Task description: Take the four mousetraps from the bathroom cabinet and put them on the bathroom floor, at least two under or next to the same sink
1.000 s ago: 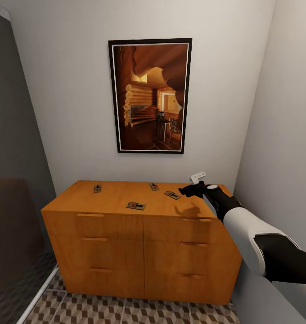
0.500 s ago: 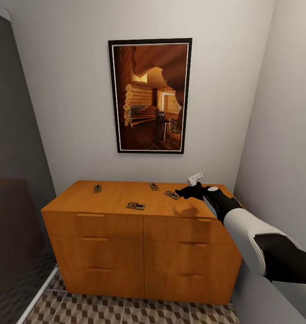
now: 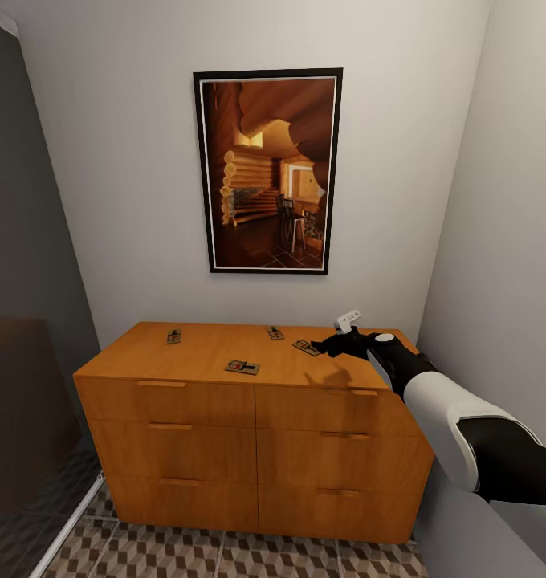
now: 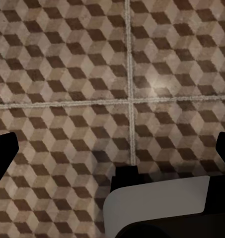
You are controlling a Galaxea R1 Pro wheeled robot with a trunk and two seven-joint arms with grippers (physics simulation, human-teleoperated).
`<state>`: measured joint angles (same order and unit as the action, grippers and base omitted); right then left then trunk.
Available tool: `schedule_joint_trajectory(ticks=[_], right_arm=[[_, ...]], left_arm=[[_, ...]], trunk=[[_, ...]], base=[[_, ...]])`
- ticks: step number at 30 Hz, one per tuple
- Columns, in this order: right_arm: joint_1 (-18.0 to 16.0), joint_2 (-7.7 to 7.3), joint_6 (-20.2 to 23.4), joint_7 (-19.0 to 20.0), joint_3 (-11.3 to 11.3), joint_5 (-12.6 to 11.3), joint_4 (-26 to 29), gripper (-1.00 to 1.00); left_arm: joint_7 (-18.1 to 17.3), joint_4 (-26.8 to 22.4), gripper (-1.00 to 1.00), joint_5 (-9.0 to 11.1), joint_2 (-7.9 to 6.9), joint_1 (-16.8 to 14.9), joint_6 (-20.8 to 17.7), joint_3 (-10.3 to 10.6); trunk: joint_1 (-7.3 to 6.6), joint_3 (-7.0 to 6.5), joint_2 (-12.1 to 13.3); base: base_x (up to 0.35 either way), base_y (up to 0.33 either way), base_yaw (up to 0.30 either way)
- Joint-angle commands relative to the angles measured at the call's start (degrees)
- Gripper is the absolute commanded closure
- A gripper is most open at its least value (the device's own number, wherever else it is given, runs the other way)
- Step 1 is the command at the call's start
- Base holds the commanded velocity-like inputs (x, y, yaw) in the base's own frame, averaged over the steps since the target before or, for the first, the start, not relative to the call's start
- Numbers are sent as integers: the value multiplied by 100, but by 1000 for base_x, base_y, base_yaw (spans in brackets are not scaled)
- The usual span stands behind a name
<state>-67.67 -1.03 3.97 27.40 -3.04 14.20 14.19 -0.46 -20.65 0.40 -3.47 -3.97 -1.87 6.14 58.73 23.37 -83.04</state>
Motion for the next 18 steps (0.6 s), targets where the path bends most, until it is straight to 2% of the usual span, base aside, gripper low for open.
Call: schedule_joint_trajectory(ticks=[1,6,14,17,18], right_arm=[[-1,-7,33,65,-30,-10,14,-100],[-1,-119,34,504,-30,-9,14,-100],[-1,-238,34,962,-26,-22,14,-100],[-1,-291,34,1272,-20,-31,14,-100],[-1,-337,37,1502,-16,-35,14,-100]], left_arm=[[-4,-9,-100,4,-5,-1,-21,27],[-3,-2,-100,4,-5,-3,-23,27],[-4,-1,-100,5,-5,-4,-24,27],[-2,0,-100,4,-5,-2,-24,27],[-1,0,-100,4,-5,-2,-24,27]], trunk=[[0,7,-4],[0,7,-4],[0,7,-4],[0,7,-4],[0,7,-4]], base=[[0,0,0],[0,0,0],[0,0,0],[0,0,0],[0,0,0]])
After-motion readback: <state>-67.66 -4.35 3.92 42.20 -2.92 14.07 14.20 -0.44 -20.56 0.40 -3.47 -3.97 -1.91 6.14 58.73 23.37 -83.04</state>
